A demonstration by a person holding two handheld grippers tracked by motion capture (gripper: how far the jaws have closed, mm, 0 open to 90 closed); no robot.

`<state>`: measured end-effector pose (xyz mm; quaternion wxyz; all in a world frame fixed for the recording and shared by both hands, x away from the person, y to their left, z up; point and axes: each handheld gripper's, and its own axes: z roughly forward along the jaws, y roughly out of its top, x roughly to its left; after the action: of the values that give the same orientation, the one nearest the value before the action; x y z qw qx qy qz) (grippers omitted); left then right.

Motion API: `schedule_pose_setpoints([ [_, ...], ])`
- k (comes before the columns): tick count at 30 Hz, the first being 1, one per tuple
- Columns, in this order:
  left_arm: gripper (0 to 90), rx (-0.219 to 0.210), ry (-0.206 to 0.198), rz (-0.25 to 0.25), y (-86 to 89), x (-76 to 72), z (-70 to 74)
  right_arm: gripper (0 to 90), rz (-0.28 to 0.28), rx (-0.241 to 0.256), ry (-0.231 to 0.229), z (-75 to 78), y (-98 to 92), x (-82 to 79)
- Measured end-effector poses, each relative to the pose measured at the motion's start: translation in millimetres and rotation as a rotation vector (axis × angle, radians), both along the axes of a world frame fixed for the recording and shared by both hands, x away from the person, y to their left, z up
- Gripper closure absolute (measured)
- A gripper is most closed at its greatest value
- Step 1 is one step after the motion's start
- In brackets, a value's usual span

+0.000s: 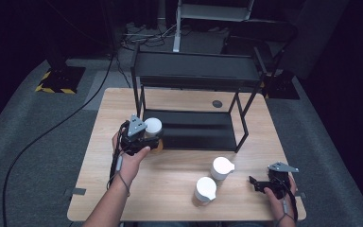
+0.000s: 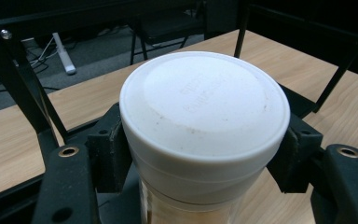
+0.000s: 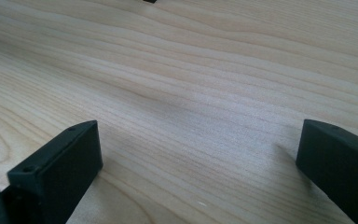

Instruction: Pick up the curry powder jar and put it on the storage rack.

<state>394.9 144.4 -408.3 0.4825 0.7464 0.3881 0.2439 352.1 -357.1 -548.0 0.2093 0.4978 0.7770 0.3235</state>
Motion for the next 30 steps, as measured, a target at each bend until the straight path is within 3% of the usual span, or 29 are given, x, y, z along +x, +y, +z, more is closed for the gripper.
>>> schedule_pose_setpoints([
  [9, 33.3, 0.008, -0.014, -0.002, -6.8, 10.7, 3.8, 0.0, 0.003, 0.0, 0.0, 0.0, 0.1, 0.0],
  [25, 33.3, -0.009, -0.015, 0.003, -18.8, 35.6, -4.2, 0.0, 0.007, 0.0, 0.0, 0.0, 0.3, -0.1],
  [30, 33.3, 0.005, -0.015, 0.002, -23.6, 41.4, -6.4, 0.0, 0.009, 0.0, 0.0, 0.0, 0.3, -0.1],
])
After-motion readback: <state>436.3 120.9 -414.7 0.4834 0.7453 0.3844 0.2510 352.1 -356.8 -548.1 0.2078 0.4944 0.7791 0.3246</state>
